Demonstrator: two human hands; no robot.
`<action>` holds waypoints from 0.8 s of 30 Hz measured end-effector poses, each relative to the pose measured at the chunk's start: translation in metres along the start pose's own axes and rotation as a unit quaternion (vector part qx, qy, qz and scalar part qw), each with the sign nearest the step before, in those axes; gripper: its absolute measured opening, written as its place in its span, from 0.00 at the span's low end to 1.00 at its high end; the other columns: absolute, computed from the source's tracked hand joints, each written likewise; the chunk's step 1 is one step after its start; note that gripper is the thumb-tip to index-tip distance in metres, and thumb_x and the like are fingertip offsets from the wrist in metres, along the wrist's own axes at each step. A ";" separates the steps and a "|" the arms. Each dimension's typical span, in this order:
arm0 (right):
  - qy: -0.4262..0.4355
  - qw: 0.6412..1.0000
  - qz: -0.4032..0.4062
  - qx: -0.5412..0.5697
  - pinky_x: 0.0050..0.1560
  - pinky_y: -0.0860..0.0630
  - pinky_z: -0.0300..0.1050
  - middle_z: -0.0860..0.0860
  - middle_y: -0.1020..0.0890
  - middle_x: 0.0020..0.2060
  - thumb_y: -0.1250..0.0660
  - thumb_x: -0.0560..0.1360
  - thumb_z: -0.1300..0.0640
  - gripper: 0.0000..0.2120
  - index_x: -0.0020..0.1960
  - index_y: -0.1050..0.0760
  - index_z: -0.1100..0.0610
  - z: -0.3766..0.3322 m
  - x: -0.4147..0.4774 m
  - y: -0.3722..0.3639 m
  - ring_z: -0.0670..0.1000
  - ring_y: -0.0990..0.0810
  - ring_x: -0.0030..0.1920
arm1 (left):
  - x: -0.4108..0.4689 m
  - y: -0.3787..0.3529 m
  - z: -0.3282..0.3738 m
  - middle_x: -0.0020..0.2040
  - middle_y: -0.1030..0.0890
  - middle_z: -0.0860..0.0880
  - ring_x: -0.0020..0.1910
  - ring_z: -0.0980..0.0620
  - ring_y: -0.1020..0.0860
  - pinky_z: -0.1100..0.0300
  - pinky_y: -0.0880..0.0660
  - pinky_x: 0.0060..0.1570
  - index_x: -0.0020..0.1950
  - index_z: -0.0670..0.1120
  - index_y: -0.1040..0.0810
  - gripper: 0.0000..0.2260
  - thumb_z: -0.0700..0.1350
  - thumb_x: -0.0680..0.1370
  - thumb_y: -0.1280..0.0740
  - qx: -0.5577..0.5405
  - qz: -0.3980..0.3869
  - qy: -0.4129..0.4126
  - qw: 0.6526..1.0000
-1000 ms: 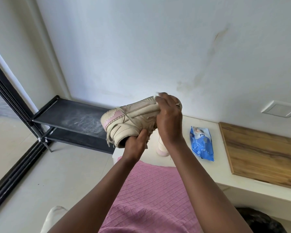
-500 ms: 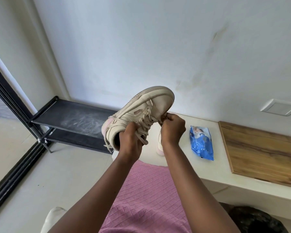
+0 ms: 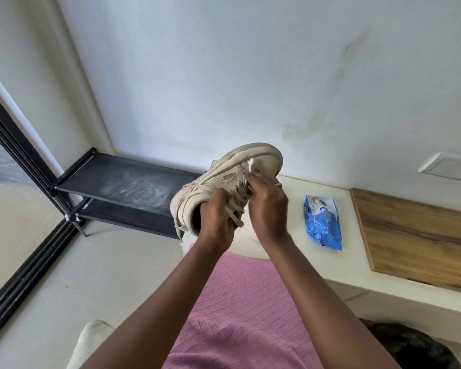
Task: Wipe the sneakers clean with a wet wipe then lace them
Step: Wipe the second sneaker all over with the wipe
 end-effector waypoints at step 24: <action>-0.072 0.984 -0.065 0.151 0.45 0.22 0.35 0.54 0.15 0.39 0.37 0.64 0.76 0.16 0.40 0.17 0.61 -0.005 0.014 0.013 0.45 0.18 0.40 | 0.014 0.015 0.001 0.28 0.29 0.39 0.26 0.49 0.33 0.60 0.39 0.26 0.33 0.32 0.28 0.10 0.41 0.62 0.39 0.392 -0.166 -0.079 0.901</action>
Point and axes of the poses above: each hand's wrist, its own x-axis towards the middle knuckle, its own y-axis out of the back of the hand, z = x × y, the point moved 1 cm from there along x, towards the middle knuckle
